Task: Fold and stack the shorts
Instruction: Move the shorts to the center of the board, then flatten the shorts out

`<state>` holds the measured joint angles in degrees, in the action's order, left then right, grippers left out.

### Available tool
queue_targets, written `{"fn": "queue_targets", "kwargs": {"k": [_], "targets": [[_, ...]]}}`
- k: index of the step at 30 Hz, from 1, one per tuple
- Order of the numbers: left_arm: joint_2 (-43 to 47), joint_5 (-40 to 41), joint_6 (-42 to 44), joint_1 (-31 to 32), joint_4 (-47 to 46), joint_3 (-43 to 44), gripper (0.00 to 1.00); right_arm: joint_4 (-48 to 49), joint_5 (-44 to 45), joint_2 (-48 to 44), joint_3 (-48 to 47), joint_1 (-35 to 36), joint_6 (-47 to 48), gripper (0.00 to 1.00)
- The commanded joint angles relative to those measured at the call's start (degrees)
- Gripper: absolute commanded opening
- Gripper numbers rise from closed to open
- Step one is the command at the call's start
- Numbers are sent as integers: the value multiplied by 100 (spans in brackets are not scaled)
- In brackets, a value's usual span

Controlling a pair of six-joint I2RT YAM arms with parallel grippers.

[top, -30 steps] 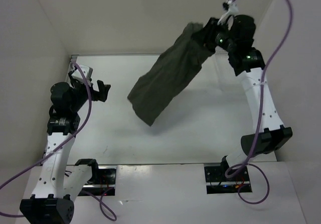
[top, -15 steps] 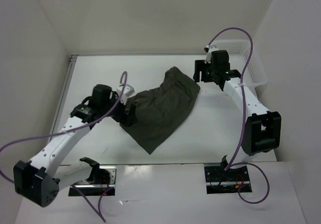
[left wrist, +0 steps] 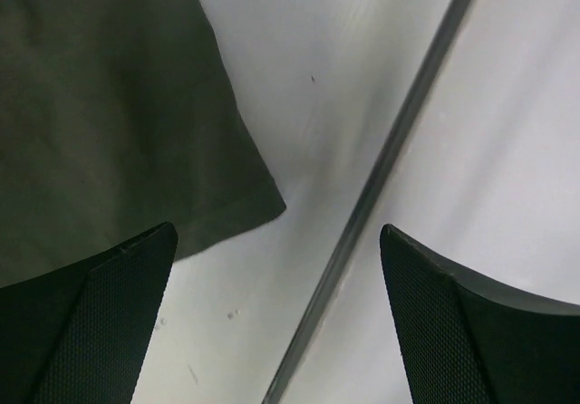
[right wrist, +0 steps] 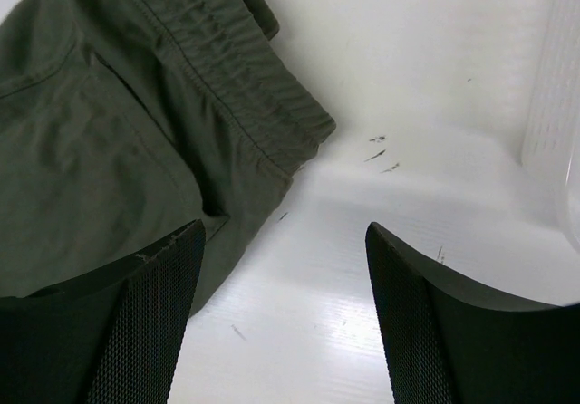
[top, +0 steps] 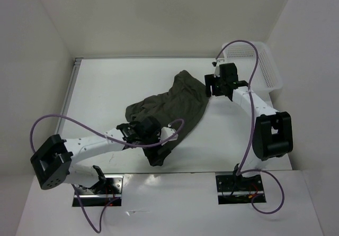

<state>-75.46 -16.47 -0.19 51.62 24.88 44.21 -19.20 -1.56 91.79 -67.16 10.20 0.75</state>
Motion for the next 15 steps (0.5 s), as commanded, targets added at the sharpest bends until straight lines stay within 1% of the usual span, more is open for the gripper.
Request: {"fn": "queue_targets", "kwargs": {"k": [1, 4, 5, 6, 7, 8, 9, 11, 12, 15], "targets": [[-363, -41, 19, 33, -660, -114, 99, 487, 200, 190, -60, -18, 179, 77], [-662, -41, 19, 85, -862, -236, 99, 636, 253, 462, -131, -70, 232, 77], [-811, -41, 19, 86, -1071, -237, 98, 637, 253, 524, -192, -131, 232, 77], [-891, -41, 19, 138, -1186, -307, 96, 637, 253, 594, -254, -184, 232, 77], [-961, -41, 19, 138, -1309, -386, 90, 637, 183, 716, -254, -185, 232, 77], [-1023, -41, 19, 190, -1546, -439, 84, 689, 183, 770, -254, -185, 284, 77], [-1075, 12, 19, 191, -1618, -491, 66, 690, 96, 823, -306, -237, 285, 77], [-1076, 12, 19, 191, -1618, -553, 41, 690, 42, 981, -307, -237, 233, 77], [-1076, 73, 19, 191, -1618, -553, 27, 690, -19, 981, -307, -237, 232, 77], [-1128, 126, 19, 191, -1540, -553, 11, 742, -177, 1236, -377, -237, 13, 77]]}}
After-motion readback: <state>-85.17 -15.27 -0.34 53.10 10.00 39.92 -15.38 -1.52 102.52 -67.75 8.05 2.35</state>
